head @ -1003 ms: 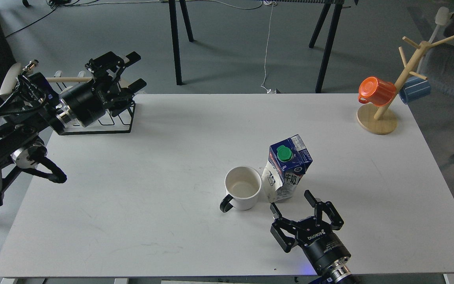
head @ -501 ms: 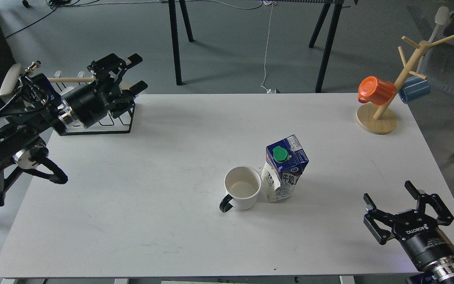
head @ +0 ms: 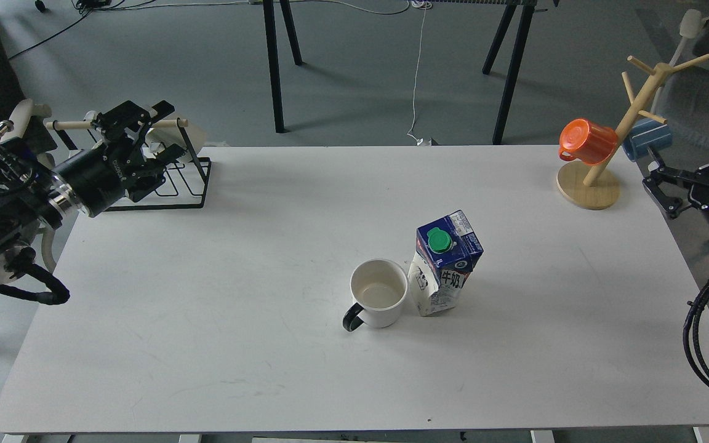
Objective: Place cup and milk with both arms
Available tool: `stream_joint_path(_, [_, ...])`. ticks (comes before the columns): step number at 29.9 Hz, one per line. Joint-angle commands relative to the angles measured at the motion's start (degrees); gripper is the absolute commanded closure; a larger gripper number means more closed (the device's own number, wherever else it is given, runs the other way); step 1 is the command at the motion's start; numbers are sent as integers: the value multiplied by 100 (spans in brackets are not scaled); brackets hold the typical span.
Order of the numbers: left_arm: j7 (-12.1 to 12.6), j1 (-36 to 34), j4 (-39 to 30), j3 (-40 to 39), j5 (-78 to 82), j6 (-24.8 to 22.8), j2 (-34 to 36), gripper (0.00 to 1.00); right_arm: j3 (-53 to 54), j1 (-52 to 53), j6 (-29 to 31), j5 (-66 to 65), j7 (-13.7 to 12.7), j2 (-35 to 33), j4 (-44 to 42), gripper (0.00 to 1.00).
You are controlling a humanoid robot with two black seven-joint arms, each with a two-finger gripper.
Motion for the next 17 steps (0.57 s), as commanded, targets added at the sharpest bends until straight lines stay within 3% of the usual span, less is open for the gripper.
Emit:
stream_joint_path(1, [0, -1, 91, 1, -187, 0, 30, 11, -127, 200, 0, -9, 10, 264, -202, 2])
stream_joint_path(17, [0, -1, 38, -315, -407, 0, 188, 11, -135, 280, 0, -9, 71, 433, -440, 2])
